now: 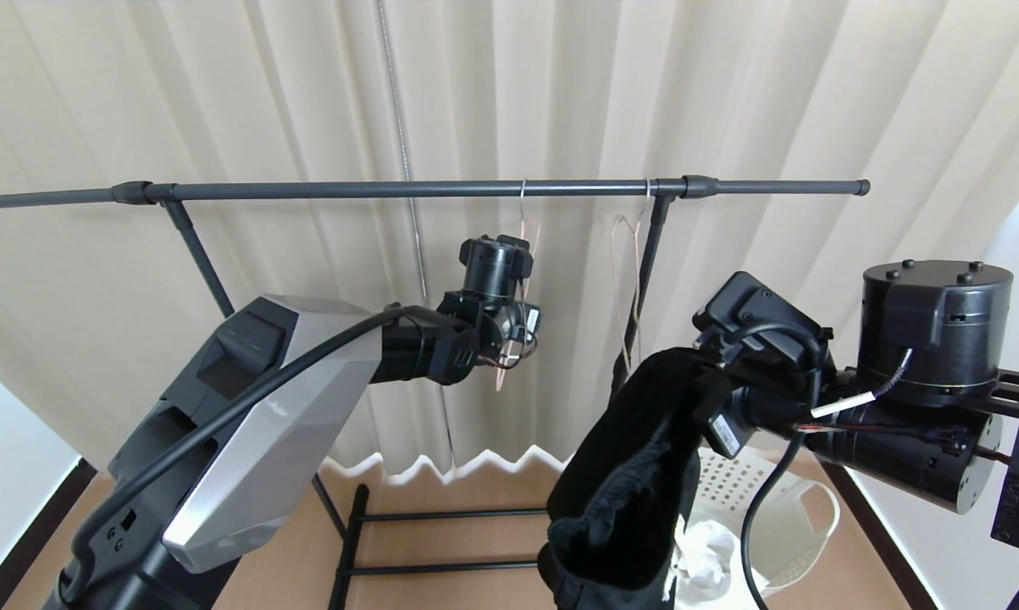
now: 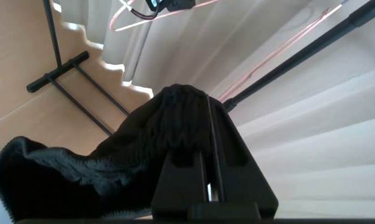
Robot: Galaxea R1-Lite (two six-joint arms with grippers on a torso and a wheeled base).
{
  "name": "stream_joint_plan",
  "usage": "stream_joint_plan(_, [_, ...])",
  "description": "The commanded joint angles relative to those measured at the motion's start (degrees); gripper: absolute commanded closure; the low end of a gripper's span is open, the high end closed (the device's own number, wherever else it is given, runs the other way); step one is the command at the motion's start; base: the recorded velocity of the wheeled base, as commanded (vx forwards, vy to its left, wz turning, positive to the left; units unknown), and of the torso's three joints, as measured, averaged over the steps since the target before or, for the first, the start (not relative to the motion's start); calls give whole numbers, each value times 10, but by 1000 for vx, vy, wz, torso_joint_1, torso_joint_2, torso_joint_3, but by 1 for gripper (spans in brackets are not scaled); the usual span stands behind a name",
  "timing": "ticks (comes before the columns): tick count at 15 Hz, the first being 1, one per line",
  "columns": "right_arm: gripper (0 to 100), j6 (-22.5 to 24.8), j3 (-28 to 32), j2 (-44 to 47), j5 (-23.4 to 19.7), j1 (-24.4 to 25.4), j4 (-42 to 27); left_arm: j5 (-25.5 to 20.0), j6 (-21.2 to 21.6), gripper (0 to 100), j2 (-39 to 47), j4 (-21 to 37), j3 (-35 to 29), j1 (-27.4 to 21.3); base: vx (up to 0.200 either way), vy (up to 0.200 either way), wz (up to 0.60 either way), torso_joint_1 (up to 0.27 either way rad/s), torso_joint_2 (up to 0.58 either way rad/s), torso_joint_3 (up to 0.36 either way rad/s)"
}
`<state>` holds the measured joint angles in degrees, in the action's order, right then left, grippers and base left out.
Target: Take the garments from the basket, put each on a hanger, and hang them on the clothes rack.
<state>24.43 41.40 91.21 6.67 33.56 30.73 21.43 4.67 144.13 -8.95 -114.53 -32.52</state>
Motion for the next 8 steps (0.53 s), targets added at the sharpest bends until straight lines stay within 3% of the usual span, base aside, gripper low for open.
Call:
stream_joint_plan(1, [100, 0, 0, 2, 0, 0, 0, 0, 0, 100, 3, -1, -1, 0, 0, 0, 0, 0, 0, 0])
stream_joint_plan(8, [100, 0, -4, 0, 0, 0, 0, 3, -5, 100, -19, -1, -1, -3, 0, 0, 0, 0, 0, 0])
